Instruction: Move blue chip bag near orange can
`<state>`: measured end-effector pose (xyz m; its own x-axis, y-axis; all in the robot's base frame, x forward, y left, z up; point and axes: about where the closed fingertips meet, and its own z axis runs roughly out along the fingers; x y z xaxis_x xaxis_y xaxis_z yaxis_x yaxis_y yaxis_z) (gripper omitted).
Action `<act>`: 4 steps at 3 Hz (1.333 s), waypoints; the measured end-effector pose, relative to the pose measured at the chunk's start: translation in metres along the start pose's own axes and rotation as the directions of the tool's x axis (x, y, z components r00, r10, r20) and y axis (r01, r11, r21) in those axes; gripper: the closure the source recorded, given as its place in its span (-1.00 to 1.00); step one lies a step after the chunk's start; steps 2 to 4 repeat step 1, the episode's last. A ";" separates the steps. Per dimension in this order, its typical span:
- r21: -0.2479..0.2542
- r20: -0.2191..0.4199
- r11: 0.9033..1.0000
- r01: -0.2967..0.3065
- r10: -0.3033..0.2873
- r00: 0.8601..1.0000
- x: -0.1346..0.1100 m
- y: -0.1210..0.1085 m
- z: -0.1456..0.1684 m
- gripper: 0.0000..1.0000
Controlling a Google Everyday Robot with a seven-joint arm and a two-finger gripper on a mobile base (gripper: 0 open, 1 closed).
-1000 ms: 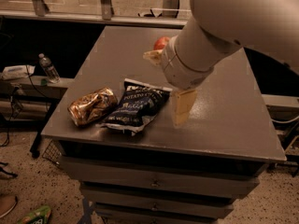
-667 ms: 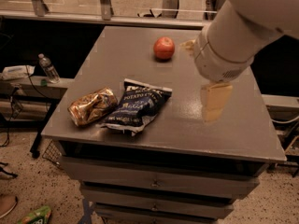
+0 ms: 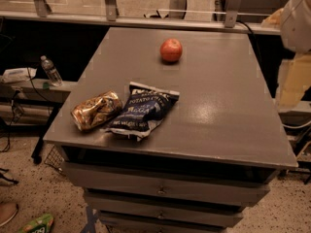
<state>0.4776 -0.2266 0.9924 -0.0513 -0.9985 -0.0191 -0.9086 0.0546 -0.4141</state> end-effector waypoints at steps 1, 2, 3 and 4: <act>-0.033 0.038 0.977 -0.210 0.211 0.977 0.075 -0.004 -0.009 -1.00; -0.033 0.038 0.977 -0.210 0.211 0.977 0.075 -0.004 -0.009 -1.00; -0.033 0.038 0.977 -0.210 0.211 0.977 0.075 -0.004 -0.009 -1.00; -0.033 0.038 0.977 -0.210 0.211 0.977 0.075 -0.004 -0.009 -1.00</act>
Offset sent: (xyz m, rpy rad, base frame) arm 0.0000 0.0000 0.0000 0.0000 0.0000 0.0000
